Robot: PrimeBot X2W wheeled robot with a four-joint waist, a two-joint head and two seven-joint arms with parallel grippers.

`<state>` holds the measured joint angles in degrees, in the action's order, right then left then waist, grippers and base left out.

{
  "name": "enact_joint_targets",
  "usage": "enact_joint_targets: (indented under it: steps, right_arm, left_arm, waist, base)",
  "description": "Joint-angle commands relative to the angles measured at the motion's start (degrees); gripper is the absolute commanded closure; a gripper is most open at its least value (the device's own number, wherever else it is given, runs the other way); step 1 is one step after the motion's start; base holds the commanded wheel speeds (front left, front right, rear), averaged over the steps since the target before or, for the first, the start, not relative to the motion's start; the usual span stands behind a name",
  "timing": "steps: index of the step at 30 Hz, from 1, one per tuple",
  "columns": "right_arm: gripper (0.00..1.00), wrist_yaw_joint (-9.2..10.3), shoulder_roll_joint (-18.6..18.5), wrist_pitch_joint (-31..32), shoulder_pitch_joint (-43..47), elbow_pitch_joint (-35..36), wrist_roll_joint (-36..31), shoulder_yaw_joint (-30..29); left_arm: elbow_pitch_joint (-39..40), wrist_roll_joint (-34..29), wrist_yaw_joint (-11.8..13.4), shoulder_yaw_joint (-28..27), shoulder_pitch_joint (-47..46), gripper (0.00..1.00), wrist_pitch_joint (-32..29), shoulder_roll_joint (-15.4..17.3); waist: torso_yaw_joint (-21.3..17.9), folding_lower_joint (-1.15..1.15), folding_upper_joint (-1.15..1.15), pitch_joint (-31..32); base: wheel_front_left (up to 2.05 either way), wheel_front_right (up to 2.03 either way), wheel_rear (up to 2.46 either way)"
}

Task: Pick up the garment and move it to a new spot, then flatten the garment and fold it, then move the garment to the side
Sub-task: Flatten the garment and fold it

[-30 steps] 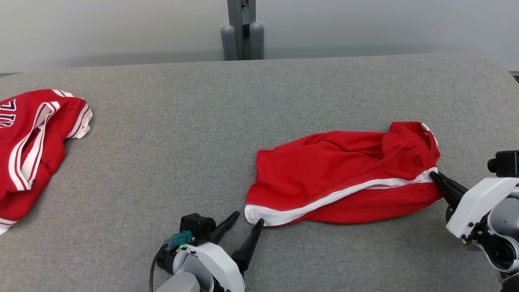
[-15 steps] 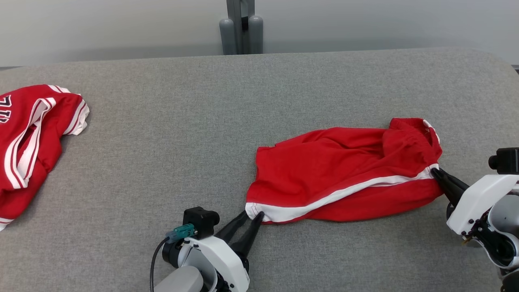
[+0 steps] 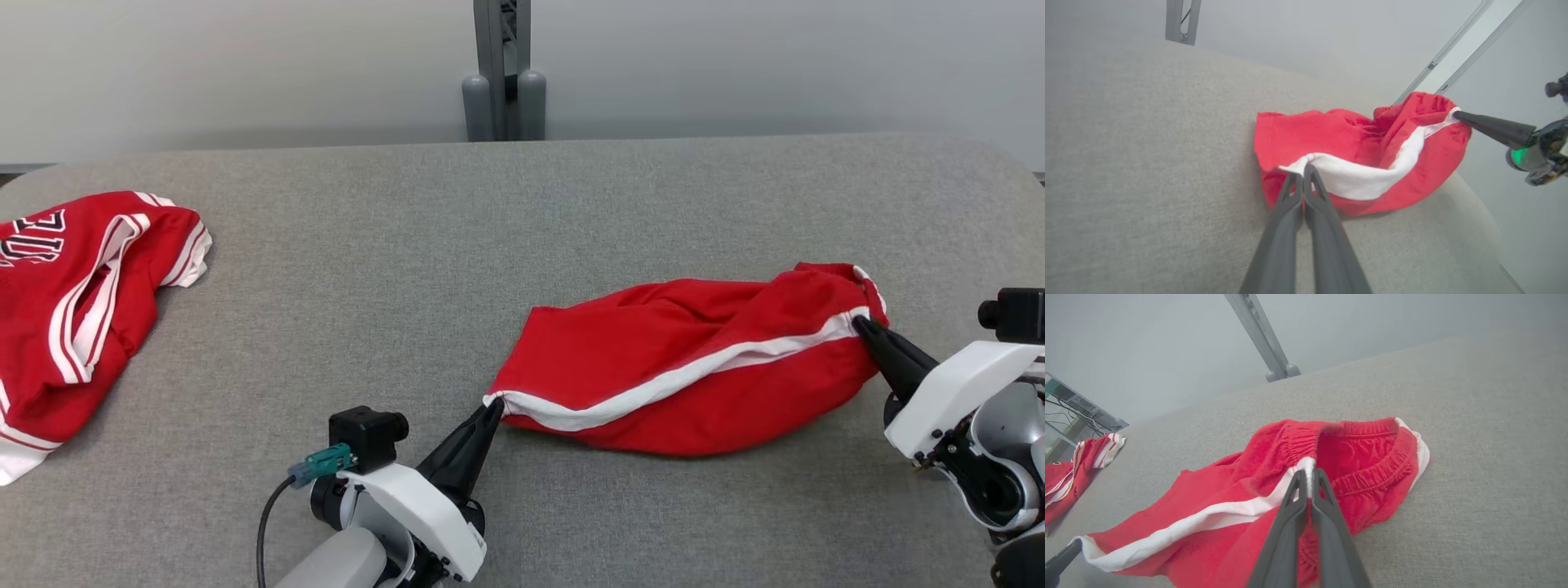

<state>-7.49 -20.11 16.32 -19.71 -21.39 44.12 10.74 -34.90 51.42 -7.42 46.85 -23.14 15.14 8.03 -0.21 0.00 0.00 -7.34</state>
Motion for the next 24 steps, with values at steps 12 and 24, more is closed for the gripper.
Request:
enact_joint_targets:
  steps: [12, 24]
  right_arm:
    - [1.00, -0.01, -1.30, -7.84, -7.94, 1.48, 4.33, 5.53]
    - [1.00, -0.01, -0.43, -9.62, -22.54, -0.93, 13.71, 10.41]
  left_arm:
    - [12.68, 2.20, -0.07, -8.96, -3.03, 1.00, 0.04, 6.62]
    - [7.90, 5.47, -0.07, -16.32, -15.00, 1.00, 0.04, 8.88]
  waist:
    - [-0.16, 0.00, 0.00, 6.42]
    - [-0.70, 0.00, 0.00, 9.21]
  base:
    - [0.00, 0.00, 0.00]
    - [0.00, 0.00, 0.00]
